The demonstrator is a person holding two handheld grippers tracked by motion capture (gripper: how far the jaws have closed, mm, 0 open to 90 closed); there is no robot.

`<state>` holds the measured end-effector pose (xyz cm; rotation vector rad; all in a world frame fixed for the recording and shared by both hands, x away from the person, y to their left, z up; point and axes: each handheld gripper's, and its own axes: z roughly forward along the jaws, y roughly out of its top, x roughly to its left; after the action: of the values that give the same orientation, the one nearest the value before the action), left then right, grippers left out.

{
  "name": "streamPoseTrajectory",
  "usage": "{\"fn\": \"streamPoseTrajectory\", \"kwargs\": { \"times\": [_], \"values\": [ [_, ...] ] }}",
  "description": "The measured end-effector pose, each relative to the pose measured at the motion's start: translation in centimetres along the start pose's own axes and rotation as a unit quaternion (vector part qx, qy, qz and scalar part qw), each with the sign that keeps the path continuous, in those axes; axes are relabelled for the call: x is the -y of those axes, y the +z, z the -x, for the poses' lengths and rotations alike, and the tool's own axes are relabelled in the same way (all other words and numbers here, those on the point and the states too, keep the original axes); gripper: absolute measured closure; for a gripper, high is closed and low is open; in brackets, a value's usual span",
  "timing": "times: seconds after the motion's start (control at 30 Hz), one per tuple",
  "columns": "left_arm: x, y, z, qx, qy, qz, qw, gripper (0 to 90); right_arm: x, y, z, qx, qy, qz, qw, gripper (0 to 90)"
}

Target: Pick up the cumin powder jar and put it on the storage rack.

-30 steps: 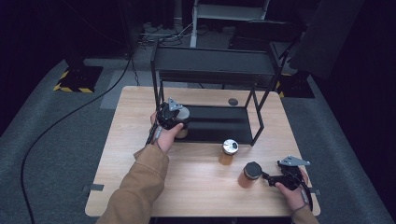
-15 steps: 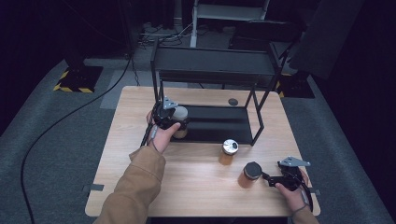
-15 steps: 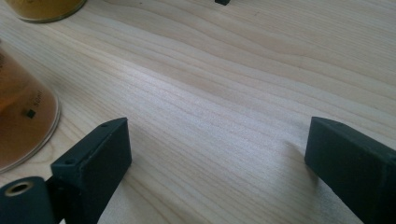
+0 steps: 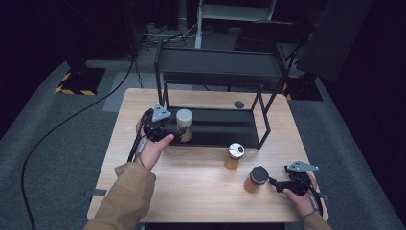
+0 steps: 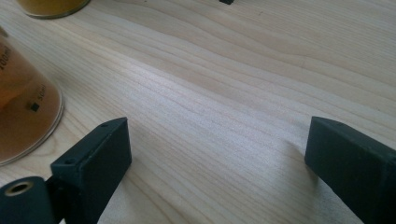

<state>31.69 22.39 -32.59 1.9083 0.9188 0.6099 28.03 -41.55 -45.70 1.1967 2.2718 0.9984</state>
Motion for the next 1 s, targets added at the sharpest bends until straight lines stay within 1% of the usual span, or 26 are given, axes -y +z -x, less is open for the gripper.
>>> {"fn": "streamPoseTrajectory", "kwargs": {
  "times": [0.13, 0.23, 0.33, 0.4, 0.47, 0.63, 0.77, 1.0],
  "values": [
    [0.5, -1.7, 0.7, -0.007, 0.016, 0.01, 0.9998, 6.7, 0.0, 0.0, 0.0, 0.0, 0.0, -0.001, 1.0, 6.9],
    [1.0, -2.8, 1.0, -0.009, 0.022, 0.015, 0.9996, 6.7, -0.1, 0.0, 0.1, -0.002, -0.001, -0.001, 1.0, 6.7],
    [1.4, -3.8, 1.2, -0.008, 0.027, 0.013, 0.9995, 6.7, -0.2, 0.1, 0.4, -0.005, -0.005, -0.002, 1.0, 6.5],
    [1.8, -4.3, 1.5, -0.013, 0.03, 0.012, 0.9994, 7.2, -0.2, 0.1, 0.4, -0.005, -0.006, -0.002, 1.0, 6.5],
    [2.1, -4.8, 1.5, -0.013, 0.03, 0.009, 0.9994, 7.3, -0.3, 0.2, 0.5, -0.005, -0.005, -0.002, 1.0, 6.5],
    [3.2, -5.5, 2.0, -0.022, 0.033, 0.002, 0.9992, 8.7, -0.3, 0.2, 0.5, -0.006, -0.005, -0.002, 1.0, 6.5],
    [4.5, -5.8, 2.0, -0.018, 0.023, 0.0, 0.9996, 9.2, -0.3, 0.2, 0.5, -0.006, -0.005, -0.002, 1.0, 6.6],
    [6.3, -5.8, 2.4, -0.02, 0.025, -0.013, 0.9994, 9.3, -0.3, 0.2, 0.5, -0.006, -0.005, -0.003, 1.0, 6.6]
  ]
}}
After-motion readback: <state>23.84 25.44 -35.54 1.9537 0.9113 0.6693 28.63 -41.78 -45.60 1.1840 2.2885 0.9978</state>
